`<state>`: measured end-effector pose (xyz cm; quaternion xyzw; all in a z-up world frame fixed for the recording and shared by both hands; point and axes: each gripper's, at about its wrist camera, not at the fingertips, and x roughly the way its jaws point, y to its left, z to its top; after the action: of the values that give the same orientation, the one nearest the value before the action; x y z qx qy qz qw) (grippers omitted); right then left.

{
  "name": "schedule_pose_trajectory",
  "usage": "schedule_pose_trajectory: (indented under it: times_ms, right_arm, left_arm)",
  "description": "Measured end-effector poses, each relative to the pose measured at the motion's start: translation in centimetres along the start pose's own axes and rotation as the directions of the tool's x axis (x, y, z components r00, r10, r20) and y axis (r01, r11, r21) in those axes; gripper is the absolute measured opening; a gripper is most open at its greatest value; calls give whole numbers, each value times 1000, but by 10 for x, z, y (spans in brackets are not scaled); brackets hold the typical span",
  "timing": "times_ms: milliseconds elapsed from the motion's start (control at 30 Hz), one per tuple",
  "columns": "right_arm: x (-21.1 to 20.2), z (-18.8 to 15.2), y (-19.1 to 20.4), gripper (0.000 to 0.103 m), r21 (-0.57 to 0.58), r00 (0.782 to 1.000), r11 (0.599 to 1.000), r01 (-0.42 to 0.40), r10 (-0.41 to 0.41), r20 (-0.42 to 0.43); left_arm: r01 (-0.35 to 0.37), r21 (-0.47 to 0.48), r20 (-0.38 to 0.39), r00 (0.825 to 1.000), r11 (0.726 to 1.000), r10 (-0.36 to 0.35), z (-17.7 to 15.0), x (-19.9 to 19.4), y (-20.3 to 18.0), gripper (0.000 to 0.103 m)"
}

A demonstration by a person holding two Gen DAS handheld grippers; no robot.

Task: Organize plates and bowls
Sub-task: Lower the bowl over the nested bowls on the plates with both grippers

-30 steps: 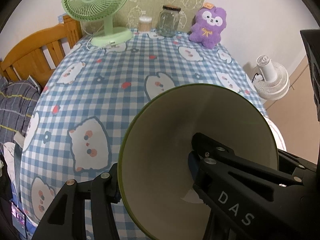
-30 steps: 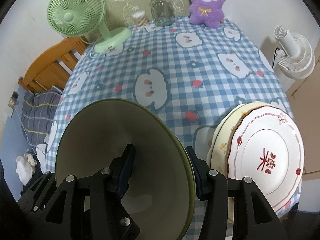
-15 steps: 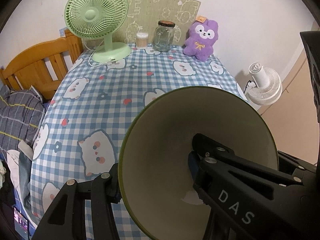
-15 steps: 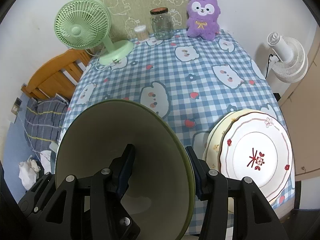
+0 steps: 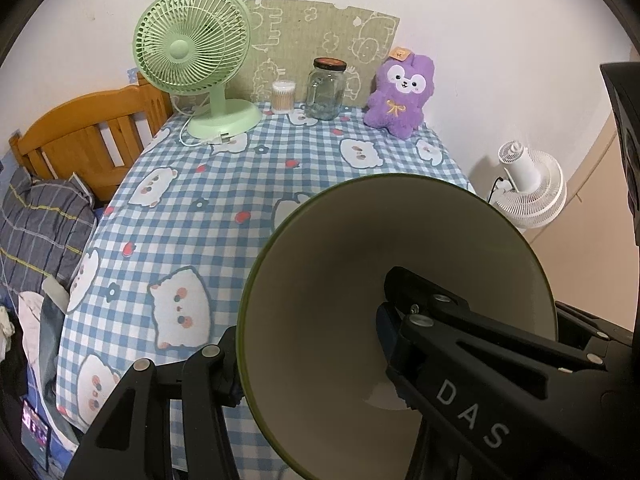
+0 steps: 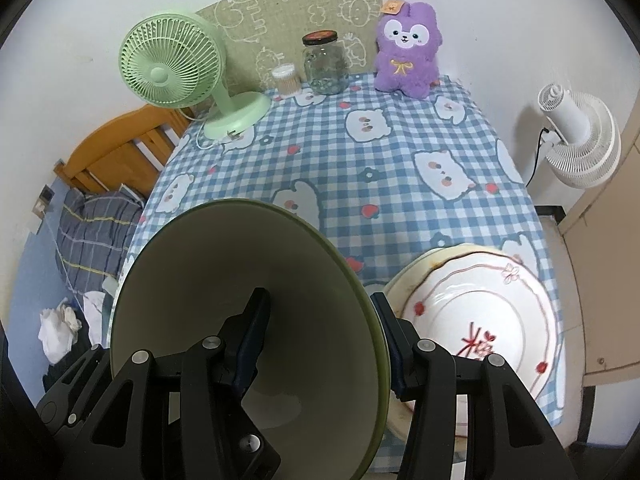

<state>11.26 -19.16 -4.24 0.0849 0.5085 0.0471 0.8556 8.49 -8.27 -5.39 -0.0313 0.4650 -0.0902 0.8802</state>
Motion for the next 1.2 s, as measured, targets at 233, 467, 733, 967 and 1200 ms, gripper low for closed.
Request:
schedule_pose_trajectory:
  times_ms: [233, 467, 733, 967, 1200]
  right_arm:
    - [-8, 3, -29, 54, -12, 1000, 1000, 3, -3, 1]
    - [-13, 5, -59, 54, -15, 1000, 1000, 15, -15, -5]
    - [-14, 10, -90, 54, -12, 1000, 1000, 18, -18, -13]
    - [-12, 10, -115, 54, -9, 999, 1000, 22, -22, -27]
    - [-7, 9, -134, 54, -10, 999, 1000, 22, -23, -48]
  left_arm:
    - [-4, -17, 4, 1000, 1000, 4, 2, 1, -28, 56]
    - [8, -16, -2, 1000, 1000, -8, 3, 7, -60, 56]
    - [10, -18, -11, 1000, 1000, -10, 5, 14, -90, 56]
    - [12, -21, -26, 1000, 1000, -13, 5, 25, -113, 56]
    - [11, -29, -44, 999, 1000, -12, 3, 34, -131, 56]
